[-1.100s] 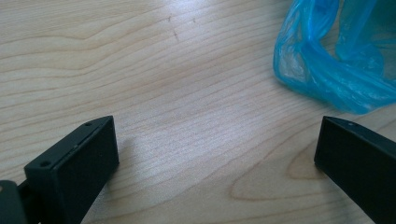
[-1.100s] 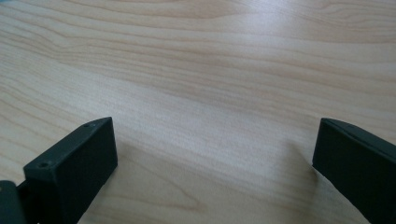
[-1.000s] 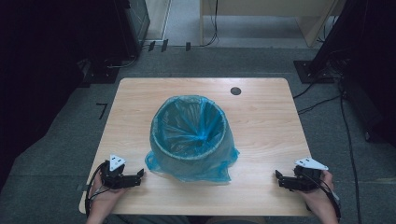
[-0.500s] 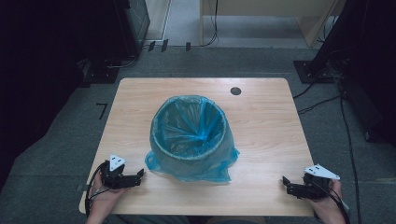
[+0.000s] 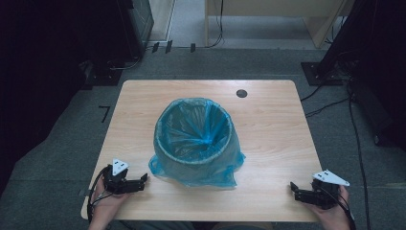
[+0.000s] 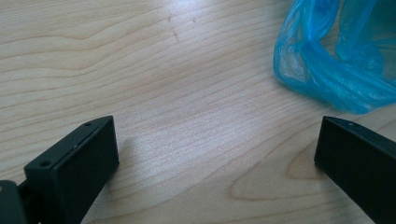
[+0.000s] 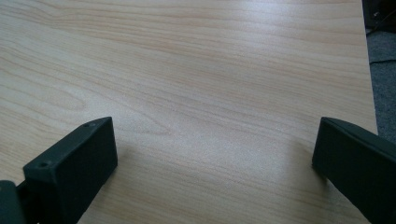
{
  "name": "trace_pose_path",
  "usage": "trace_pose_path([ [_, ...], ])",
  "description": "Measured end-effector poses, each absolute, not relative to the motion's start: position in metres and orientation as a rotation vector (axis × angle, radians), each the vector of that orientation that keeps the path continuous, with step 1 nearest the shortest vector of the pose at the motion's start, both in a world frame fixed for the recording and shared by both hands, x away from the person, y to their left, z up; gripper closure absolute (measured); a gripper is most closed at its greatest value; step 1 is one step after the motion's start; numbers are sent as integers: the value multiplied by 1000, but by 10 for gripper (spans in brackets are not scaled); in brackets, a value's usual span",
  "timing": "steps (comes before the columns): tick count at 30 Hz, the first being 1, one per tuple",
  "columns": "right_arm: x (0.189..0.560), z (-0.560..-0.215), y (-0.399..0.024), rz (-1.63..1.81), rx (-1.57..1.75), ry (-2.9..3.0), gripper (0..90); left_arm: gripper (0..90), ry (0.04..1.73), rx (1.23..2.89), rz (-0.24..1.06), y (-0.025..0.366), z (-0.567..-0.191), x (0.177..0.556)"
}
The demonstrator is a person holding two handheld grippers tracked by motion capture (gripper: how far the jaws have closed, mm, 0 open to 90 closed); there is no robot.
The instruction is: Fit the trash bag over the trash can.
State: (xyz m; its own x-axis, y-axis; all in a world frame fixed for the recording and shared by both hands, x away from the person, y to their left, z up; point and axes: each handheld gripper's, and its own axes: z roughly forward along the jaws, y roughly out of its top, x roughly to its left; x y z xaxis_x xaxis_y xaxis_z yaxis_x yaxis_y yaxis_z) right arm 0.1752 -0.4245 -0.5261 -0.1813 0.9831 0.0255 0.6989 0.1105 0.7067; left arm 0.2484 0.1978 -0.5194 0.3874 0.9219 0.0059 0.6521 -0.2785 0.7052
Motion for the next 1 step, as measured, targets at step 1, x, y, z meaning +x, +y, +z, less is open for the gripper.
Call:
trace_pose_path([
  [1,175,-526,-424,827,1632,1939,0,0,1345,2029,562,198,-519,248],
])
